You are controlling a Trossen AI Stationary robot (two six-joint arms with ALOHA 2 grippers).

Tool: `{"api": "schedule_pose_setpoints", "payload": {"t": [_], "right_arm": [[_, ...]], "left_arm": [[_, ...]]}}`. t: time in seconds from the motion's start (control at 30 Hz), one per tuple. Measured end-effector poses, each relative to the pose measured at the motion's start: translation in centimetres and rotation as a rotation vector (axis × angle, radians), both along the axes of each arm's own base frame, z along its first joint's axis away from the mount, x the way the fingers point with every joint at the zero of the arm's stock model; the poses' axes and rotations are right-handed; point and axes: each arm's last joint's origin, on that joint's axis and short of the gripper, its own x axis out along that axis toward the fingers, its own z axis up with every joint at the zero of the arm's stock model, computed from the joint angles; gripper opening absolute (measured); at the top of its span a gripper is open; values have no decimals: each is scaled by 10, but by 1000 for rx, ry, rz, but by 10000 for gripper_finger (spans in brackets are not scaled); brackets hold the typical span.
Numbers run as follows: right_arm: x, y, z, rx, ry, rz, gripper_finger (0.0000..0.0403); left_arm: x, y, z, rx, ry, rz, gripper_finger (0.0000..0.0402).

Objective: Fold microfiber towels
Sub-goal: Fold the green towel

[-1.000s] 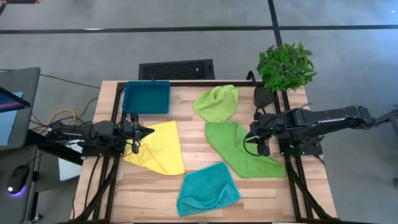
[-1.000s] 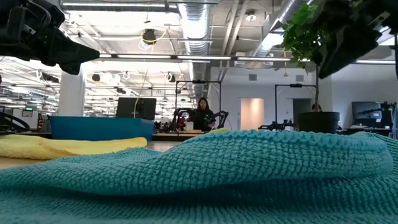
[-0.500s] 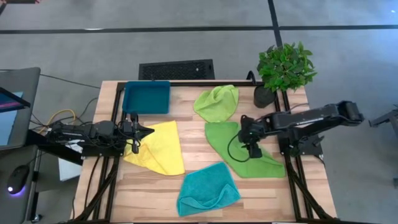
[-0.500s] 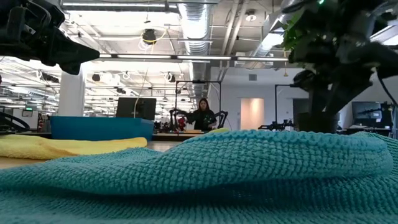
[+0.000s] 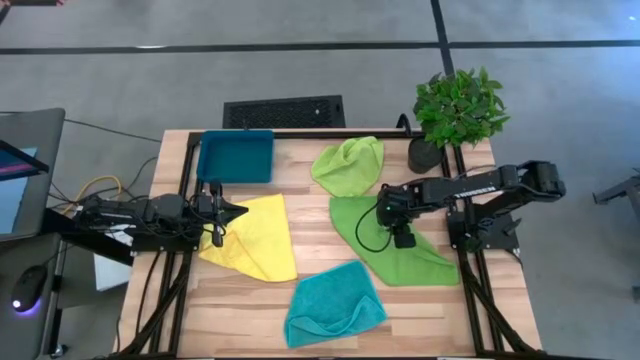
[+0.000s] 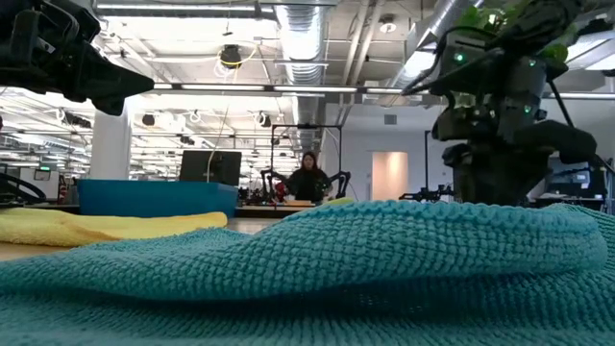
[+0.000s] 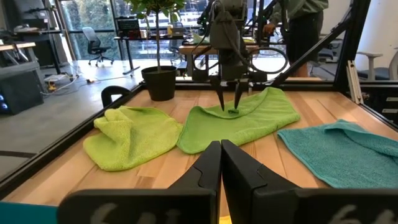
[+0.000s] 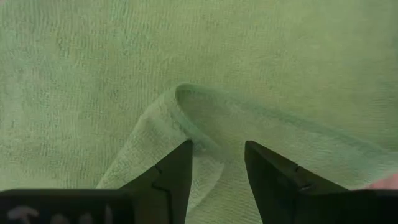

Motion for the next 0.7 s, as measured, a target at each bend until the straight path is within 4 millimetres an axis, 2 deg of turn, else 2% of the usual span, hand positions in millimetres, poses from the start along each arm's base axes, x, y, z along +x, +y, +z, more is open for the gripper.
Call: {"api": "schedule_pose_setpoints", "payload": {"t": [0.13,0.43,0.57,0.7], "right_arm": [[0,2,0,54,-7,26,159],[-1,1,0,52,-2,27,131],[-3,3,0,110,17,41,86],[-3,4,1,137,18,27,19]], "left_arm": [[0,0,0,0,0,0,0],[0,0,0,0,0,0,0],[0,0,0,0,0,0,0],[0,0,0,0,0,0,0]]}}
